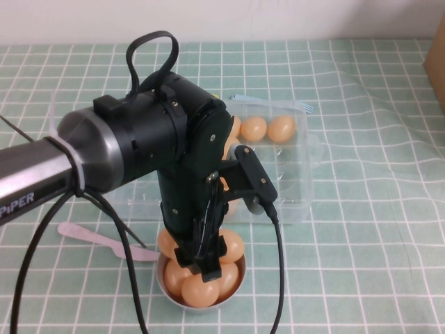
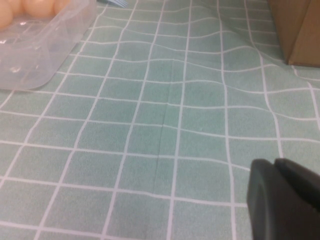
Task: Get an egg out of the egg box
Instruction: Place the egg in the bowl
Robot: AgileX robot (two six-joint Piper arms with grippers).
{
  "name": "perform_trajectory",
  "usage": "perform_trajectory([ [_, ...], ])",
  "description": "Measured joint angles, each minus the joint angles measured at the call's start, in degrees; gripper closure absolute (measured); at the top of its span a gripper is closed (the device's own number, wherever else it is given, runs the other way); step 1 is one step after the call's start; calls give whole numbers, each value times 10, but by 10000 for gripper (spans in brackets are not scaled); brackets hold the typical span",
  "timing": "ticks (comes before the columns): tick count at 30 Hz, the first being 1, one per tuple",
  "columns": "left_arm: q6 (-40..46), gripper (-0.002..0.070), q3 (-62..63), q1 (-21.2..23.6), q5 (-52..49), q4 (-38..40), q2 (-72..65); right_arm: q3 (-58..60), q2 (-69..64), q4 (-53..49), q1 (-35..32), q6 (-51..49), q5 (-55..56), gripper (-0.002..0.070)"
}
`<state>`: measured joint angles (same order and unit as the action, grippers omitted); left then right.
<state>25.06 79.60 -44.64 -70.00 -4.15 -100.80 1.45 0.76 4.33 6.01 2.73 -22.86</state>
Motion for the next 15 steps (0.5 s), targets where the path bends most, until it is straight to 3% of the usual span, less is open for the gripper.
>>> perform_trajectory([
  [15, 0, 321, 0, 0, 1, 3, 0, 0, 0, 0, 0, 0, 0, 694],
])
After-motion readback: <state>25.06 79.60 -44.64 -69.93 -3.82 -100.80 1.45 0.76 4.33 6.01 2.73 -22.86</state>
